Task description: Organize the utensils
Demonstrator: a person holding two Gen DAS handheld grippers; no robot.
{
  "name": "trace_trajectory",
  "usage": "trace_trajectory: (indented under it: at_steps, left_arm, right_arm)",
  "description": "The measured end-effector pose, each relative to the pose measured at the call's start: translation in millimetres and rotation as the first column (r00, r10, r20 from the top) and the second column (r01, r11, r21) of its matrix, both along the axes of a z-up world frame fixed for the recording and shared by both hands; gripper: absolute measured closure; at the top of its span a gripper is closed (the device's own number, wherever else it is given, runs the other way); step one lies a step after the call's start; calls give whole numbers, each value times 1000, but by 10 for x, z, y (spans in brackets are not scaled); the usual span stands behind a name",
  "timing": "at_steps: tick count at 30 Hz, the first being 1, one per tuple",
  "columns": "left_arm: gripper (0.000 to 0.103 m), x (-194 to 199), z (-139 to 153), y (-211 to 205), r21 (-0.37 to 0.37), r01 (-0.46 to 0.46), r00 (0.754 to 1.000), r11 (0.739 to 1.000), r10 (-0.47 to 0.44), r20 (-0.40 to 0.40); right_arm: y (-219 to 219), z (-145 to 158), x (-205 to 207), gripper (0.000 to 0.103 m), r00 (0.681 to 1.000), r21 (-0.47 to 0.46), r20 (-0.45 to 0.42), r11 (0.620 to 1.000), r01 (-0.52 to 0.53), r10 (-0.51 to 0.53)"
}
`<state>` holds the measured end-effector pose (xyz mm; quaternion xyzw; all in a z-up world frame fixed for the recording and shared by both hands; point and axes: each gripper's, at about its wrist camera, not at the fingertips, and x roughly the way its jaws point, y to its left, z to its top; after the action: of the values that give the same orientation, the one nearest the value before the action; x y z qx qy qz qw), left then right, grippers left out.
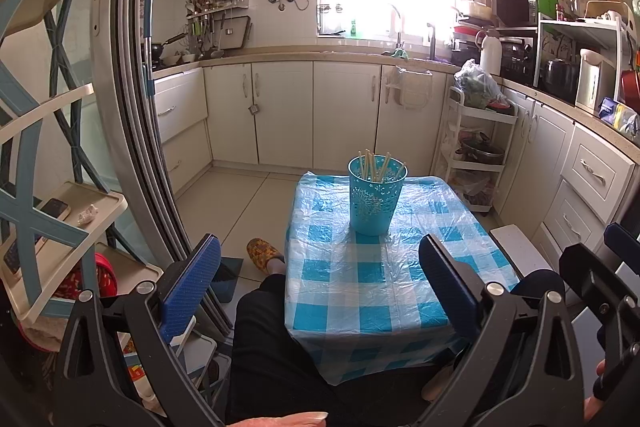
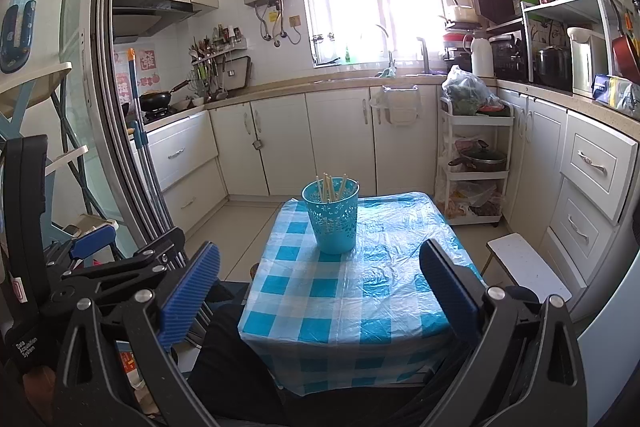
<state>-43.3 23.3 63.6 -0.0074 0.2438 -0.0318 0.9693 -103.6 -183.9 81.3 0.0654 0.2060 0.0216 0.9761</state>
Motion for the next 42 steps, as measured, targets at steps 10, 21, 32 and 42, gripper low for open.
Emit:
trace_trajectory:
  at_steps: [10,21,32,42]
  left_arm:
    - [8,-7,24,-12,1,2,1000,1000,-2,6]
    - [8,-22,15,-20,1,3,1000,1000,-3,8]
    - [8,-29,26,-27,1,3,1000,1000,-3,12]
    - [8,-49,22,-39,3,3,1000,1000,-3,13]
  right_arm:
    - [1,-2,-5,7,1000,0,1,1000,1,-1]
    - [6,-4,-11,7,1000,0,2,1000,1,-1]
    - [16,-10,-19,7,1000,1,4,1000,1,-1]
    - [21,-16,-22,7,1000,1,4,1000,1,-1]
